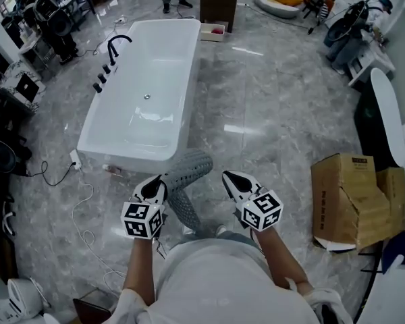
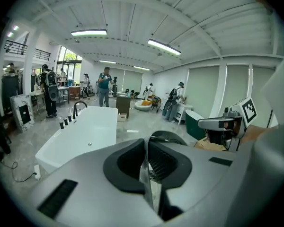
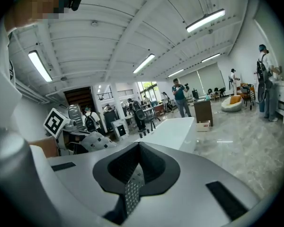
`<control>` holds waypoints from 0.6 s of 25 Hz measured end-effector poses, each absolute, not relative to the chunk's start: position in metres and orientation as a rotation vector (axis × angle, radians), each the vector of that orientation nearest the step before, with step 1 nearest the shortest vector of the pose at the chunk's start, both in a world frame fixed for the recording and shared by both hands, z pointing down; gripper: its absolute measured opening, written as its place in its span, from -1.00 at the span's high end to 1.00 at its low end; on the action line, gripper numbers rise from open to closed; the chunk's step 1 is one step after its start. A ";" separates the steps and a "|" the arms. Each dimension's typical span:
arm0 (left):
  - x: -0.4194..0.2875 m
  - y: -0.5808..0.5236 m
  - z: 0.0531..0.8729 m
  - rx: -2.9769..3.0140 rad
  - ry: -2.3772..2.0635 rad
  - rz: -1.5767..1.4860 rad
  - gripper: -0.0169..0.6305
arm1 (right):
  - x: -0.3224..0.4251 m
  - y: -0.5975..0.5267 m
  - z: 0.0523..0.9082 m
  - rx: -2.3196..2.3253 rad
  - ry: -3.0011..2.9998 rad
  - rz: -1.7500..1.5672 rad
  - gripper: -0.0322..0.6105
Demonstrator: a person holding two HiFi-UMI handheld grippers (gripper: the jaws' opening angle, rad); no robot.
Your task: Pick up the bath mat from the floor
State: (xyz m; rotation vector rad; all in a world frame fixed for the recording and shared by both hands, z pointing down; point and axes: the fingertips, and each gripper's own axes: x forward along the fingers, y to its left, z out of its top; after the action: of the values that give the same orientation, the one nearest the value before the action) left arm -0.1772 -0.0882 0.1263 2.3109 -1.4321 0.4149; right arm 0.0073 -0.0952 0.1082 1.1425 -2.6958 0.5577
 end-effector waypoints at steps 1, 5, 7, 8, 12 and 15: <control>-0.180 -0.090 0.119 2.317 -1.443 0.397 0.86 | 0.006 -0.096 0.101 1.146 -2.707 0.545 0.82; -0.187 -0.092 0.093 2.349 -1.484 0.330 0.86 | 0.002 -0.096 0.074 1.152 -2.738 0.472 0.82; -0.188 -0.092 0.082 2.370 -1.502 0.301 0.86 | 0.003 -0.095 0.061 1.160 -2.756 0.423 0.82; -0.189 -0.091 0.077 2.378 -1.510 0.290 0.86 | 0.004 -0.095 0.053 1.167 -2.767 0.402 0.82; -0.195 -0.088 0.062 2.401 -1.543 0.245 0.86 | 0.006 -0.094 0.031 1.198 -2.805 0.352 0.82; -0.198 -0.083 0.052 2.412 -1.561 0.208 0.86 | 0.007 -0.091 0.021 1.204 -2.823 0.326 0.82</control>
State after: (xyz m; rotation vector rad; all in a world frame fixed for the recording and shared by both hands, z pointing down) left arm -0.1980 -0.0830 0.0523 2.4124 -1.5613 0.2081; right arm 0.0067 -0.0913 0.0210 1.2037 -2.8232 0.3257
